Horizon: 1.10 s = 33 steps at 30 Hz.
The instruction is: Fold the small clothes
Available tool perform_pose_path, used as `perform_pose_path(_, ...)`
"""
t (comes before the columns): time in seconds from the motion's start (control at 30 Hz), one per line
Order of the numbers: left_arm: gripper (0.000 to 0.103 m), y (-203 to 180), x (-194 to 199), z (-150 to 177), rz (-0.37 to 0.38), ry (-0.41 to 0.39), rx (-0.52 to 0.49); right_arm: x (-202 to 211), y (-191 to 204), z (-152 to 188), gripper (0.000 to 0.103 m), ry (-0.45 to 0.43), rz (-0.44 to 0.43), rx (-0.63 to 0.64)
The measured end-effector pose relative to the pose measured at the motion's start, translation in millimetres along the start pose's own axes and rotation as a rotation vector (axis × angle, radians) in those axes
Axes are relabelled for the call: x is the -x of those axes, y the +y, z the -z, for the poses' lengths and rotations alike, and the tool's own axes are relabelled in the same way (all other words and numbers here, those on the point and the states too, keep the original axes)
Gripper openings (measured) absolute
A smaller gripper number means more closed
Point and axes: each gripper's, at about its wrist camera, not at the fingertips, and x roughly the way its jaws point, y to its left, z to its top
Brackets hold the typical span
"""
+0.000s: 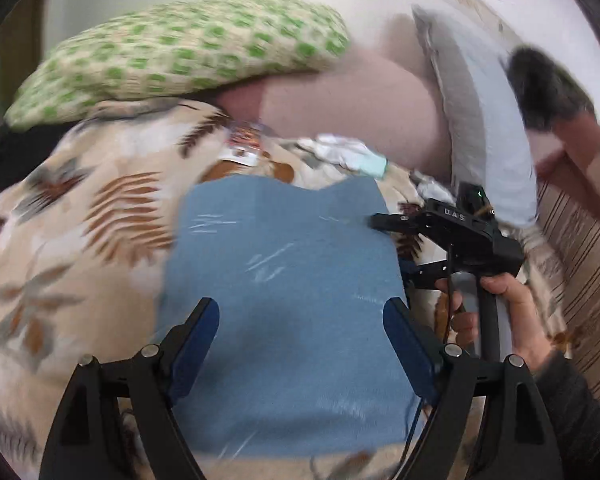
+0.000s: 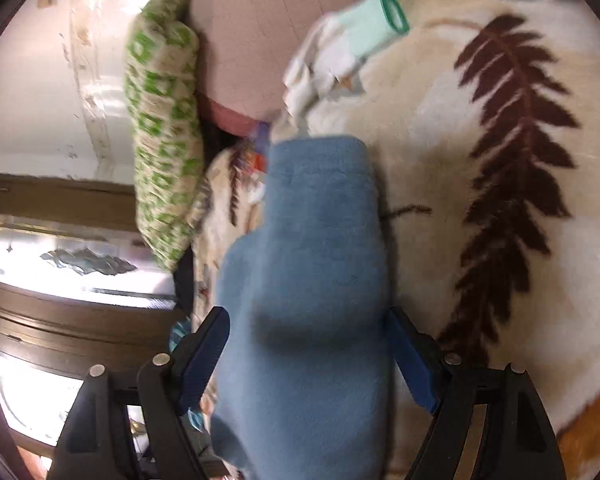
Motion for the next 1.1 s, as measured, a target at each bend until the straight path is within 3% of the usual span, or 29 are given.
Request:
perform_pose_path(0.07,0.084,-6,-41,2,-0.095,0.055,-0.026,1,-11,-2,0.082,0.000,-0.019,-0.014)
perform_pose_path(0.13,0.086,-10,-87,16,-0.207,0.168,-0.086,1,-9,-4,0.078,0.005,-0.020,0.022)
perform_pose_path(0.17,0.091,-16,-91,19,-0.251,0.140,-0.140,-2,-7,-4,0.050,0.014,-0.005,0.031)
perform_pose_path(0.2,0.091,-21,-92,21,-0.280,0.139,-0.178,-5,0,-3,0.037,0.023,0.048,0.057)
perform_pose_path(0.27,0.091,-20,-93,16,-0.281,0.171,-0.164,1,29,7,0.029,-0.011,0.178,0.213)
perform_pose_path(0.3,0.092,-18,-95,14,-0.268,0.182,-0.159,2,44,12,0.028,-0.036,0.248,0.285)
perform_pose_path(0.37,0.093,-21,-99,16,-0.278,0.178,-0.192,-13,32,7,0.030,-0.009,0.343,0.264)
perform_pose_path(0.43,0.093,-21,-98,15,-0.284,0.176,-0.190,-15,16,4,0.032,-0.024,0.286,0.185)
perform_pose_path(0.5,0.092,-17,-95,14,-0.258,0.179,-0.163,-10,35,14,0.041,-0.050,0.338,0.261)
perform_pose_path(0.57,0.092,-13,-82,12,-0.193,0.171,-0.127,6,46,21,0.076,-0.058,0.306,0.251)
perform_pose_path(0.6,0.092,-11,-73,11,-0.164,0.164,-0.103,21,47,27,0.077,-0.089,0.229,0.214)
perform_pose_path(0.7,0.092,-1,-35,10,-0.132,0.080,-0.074,47,48,49,0.079,-0.115,0.142,0.174)
perform_pose_path(0.8,0.092,9,-19,15,-0.150,0.049,-0.085,43,35,75,0.079,-0.020,0.116,0.142)
perform_pose_path(0.87,0.092,16,-34,24,-0.193,0.102,-0.092,33,24,89,0.079,0.032,0.062,0.095)
perform_pose_path(0.93,0.093,23,-61,39,-0.209,0.207,-0.088,22,12,100,0.082,0.034,0.053,0.061)
perform_pose_path(1.0,0.097,24,-63,44,-0.218,0.174,-0.086,5,-7,105,0.082,0.101,0.006,-0.011)
perform_pose_path(1.03,0.097,23,-62,43,-0.221,0.176,-0.085,4,-6,108,0.077,0.091,0.013,0.002)
perform_pose_path(1.07,0.097,24,-62,42,-0.215,0.182,-0.079,7,0,112,0.062,0.090,0.054,0.047)
perform_pose_path(1.1,0.097,25,-63,42,-0.210,0.188,-0.078,11,15,117,0.054,0.066,0.127,0.125)
